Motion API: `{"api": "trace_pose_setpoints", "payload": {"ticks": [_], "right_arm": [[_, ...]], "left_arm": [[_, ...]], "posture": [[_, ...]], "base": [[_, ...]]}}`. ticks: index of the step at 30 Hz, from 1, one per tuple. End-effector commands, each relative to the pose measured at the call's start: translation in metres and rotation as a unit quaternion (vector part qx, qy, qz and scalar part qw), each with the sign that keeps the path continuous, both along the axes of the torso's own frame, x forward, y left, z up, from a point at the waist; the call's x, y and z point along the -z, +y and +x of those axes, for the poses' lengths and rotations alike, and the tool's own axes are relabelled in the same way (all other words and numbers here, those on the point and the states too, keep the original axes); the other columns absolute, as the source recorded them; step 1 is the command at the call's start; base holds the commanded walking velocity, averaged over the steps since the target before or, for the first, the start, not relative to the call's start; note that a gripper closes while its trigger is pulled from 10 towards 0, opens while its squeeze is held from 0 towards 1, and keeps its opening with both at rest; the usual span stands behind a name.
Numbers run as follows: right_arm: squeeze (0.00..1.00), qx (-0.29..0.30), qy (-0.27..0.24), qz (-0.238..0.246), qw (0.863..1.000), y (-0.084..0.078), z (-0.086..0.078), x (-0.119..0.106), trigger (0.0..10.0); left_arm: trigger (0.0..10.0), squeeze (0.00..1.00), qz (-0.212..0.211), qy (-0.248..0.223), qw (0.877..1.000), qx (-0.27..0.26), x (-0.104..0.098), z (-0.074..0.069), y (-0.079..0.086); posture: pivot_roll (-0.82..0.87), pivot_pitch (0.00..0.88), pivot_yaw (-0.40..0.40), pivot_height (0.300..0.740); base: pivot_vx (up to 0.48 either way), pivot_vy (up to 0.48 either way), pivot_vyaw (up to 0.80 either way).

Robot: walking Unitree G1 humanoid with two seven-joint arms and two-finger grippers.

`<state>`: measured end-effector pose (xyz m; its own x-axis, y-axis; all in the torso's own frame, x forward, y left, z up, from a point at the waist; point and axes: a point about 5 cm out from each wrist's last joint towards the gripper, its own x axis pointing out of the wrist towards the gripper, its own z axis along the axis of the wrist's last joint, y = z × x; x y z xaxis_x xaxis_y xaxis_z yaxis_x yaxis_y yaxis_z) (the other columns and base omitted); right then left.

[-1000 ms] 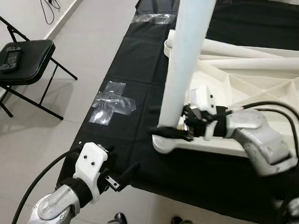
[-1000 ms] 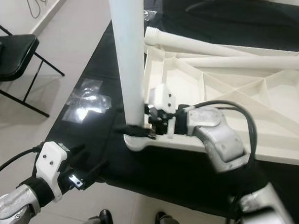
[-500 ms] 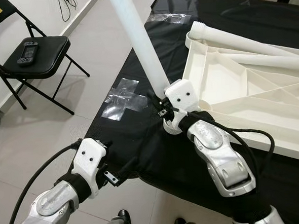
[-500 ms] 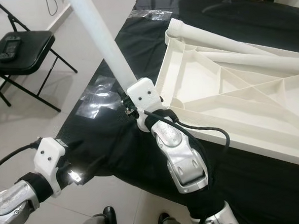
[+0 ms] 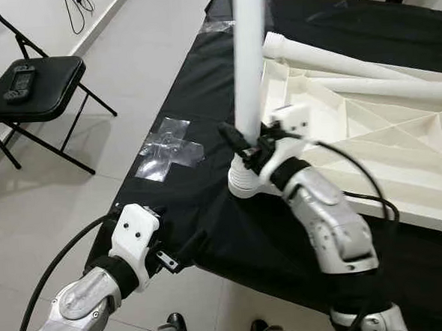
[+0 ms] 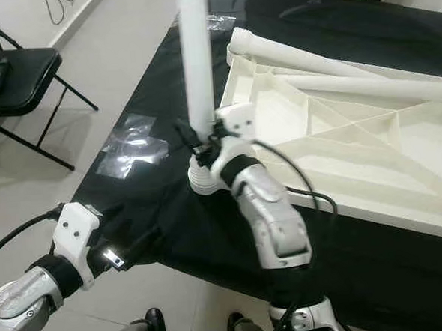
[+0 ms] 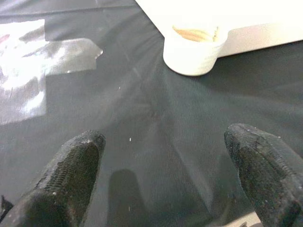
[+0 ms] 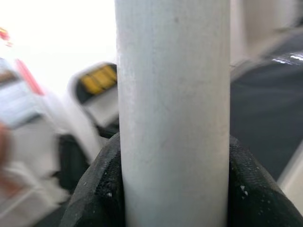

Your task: Building children table

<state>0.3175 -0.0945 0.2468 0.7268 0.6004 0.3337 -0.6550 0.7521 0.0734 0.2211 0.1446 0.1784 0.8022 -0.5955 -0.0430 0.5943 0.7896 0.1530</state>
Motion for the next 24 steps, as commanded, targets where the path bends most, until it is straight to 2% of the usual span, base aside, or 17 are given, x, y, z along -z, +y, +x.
{"api": "trace_pose_setpoints", "payload": {"ticks": [1,4,11,13,14,15,16,17,19,20,21,22,23,24], "right_arm": [[0.0,-0.046,-0.033,0.006,0.998,0.002,-0.005,-0.008,10.0],[0.0,-0.107,-0.072,-0.002,0.992,0.0,-0.01,-0.014,10.0],[0.0,-0.112,-0.073,0.009,0.991,-0.005,-0.001,-0.014,10.0],[0.0,-0.113,-0.079,0.008,0.99,-0.007,0.004,-0.017,10.0],[0.0,-0.113,-0.079,0.008,0.99,-0.007,0.004,-0.017,10.0],[0.0,-0.109,-0.083,0.005,0.991,-0.008,0.006,-0.019,10.0],[0.0,-0.089,-0.087,-0.006,0.992,-0.011,0.011,-0.021,10.0],[0.0,-0.089,-0.087,-0.006,0.992,-0.011,0.011,-0.021,10.0],[0.0,-0.042,-0.092,-0.027,0.995,-0.018,0.021,-0.024,10.0],[0.0,-0.042,-0.092,-0.027,0.995,-0.018,0.021,-0.024,10.0],[0.0,-0.005,-0.097,-0.036,0.995,-0.026,0.028,-0.027,10.0],[0.0,-0.005,-0.097,-0.036,0.995,-0.026,0.028,-0.027,10.0],[0.0,0.008,-0.105,-0.048,0.993,-0.029,0.029,-0.029,10.0],[0.0,0.014,-0.111,-0.055,0.992,-0.03,0.029,-0.03,10.0]], "left_arm": [[10.0,0.0,0.002,0.012,1.0,0.004,0.006,-0.001,-0.001],[10.0,0.0,0.004,0.008,1.0,0.005,0.004,0.0,-0.001],[10.0,0.0,0.005,-0.002,1.0,0.001,-0.001,0.002,0.003],[10.0,0.0,-0.007,-0.024,1.0,-0.01,-0.017,0.008,0.009],[10.0,0.0,-0.007,-0.024,1.0,-0.01,-0.017,0.008,0.009],[10.0,0.0,-0.014,-0.036,0.999,-0.015,-0.025,0.012,0.013],[10.0,0.0,-0.033,-0.057,0.998,-0.019,-0.042,0.017,0.017],[10.0,0.0,-0.033,-0.057,0.998,-0.019,-0.042,0.017,0.017],[10.0,0.0,-0.075,-0.108,0.991,-0.016,-0.08,0.025,0.026],[10.0,0.0,-0.075,-0.108,0.991,-0.016,-0.08,0.025,0.026],[10.0,0.0,-0.103,-0.175,0.979,0.012,-0.125,0.028,0.033],[10.0,0.0,-0.103,-0.175,0.979,0.012,-0.125,0.028,0.033],[10.0,0.09,-0.127,-0.204,0.969,0.052,-0.147,0.024,0.032],[10.0,0.09,-0.142,-0.22,0.962,0.081,-0.16,0.02,0.031]], "posture": [[0.12,0.273,-0.051,0.74],[0.12,0.273,-0.049,0.74],[0.13,0.278,-0.047,0.74],[0.13,0.274,-0.047,0.74],[0.13,0.274,-0.047,0.74],[0.13,0.274,-0.047,0.74],[0.13,0.272,-0.045,0.74],[0.13,0.272,-0.045,0.74],[0.13,0.262,-0.043,0.74],[0.13,0.262,-0.043,0.74],[0.14,0.256,-0.042,0.74],[0.14,0.256,-0.042,0.74],[0.13,0.248,-0.037,0.74],[0.13,0.248,-0.037,0.74]], "base": [[0.0,0.0,0.0],[0.0,0.0,0.0],[0.0,0.0,0.0],[0.0,0.0,0.0],[0.0,0.0,0.0],[0.0,0.0,0.0],[0.0,0.0,0.0],[0.0,0.0,0.0],[0.0,0.0,0.0],[0.0,0.0,0.0],[0.0,0.0,0.0],[0.0,0.0,0.0],[0.0,0.0,0.0],[0.0,0.0,0.0]]}}
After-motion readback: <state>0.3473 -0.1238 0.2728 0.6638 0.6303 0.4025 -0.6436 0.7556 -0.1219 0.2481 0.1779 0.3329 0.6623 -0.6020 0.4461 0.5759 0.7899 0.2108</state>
